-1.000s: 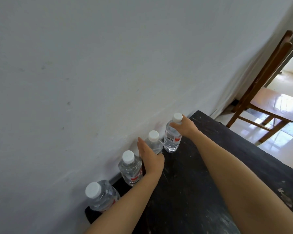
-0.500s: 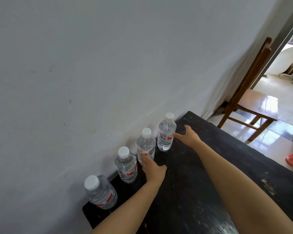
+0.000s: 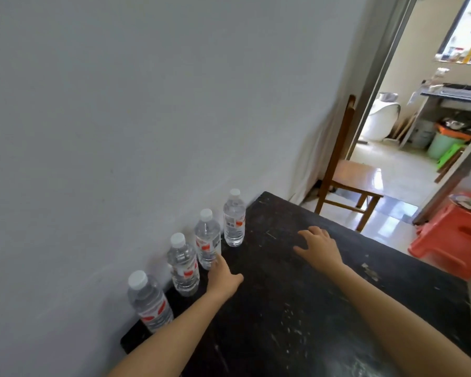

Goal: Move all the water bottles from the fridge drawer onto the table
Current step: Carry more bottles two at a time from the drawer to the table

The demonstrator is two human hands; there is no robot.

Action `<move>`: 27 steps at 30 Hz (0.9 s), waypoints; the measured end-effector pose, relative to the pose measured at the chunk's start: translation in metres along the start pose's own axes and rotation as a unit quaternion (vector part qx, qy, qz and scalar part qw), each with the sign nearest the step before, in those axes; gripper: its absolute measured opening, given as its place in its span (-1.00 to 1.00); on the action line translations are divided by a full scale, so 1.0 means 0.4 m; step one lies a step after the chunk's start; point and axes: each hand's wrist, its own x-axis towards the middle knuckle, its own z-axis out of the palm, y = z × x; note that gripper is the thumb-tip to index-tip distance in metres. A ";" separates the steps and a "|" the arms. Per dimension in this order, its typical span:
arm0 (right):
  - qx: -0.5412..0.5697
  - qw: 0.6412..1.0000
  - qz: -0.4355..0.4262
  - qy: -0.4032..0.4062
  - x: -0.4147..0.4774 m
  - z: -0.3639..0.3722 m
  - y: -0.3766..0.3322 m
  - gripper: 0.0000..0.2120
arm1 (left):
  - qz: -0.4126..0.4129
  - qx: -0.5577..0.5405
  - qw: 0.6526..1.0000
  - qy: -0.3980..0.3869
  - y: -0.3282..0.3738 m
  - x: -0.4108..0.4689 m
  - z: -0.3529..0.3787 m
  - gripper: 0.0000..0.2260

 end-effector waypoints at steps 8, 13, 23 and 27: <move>-0.057 0.997 0.051 0.026 -0.282 -0.050 0.091 -0.53 | 0.147 0.132 0.971 -0.137 0.012 -0.106 -0.012 -0.52; -0.065 0.976 0.196 0.063 -0.539 -0.089 0.149 -0.49 | 0.290 0.157 0.929 -0.170 0.079 -0.159 0.001 -0.59; -0.080 0.901 0.405 0.133 -1.099 -0.056 -0.030 -0.50 | 0.538 0.192 0.786 -0.237 0.009 -0.404 0.041 -0.59; -0.090 0.873 0.459 0.135 -1.302 -0.059 -0.086 -0.45 | 0.599 0.193 0.721 -0.291 0.012 -0.559 0.113 -0.61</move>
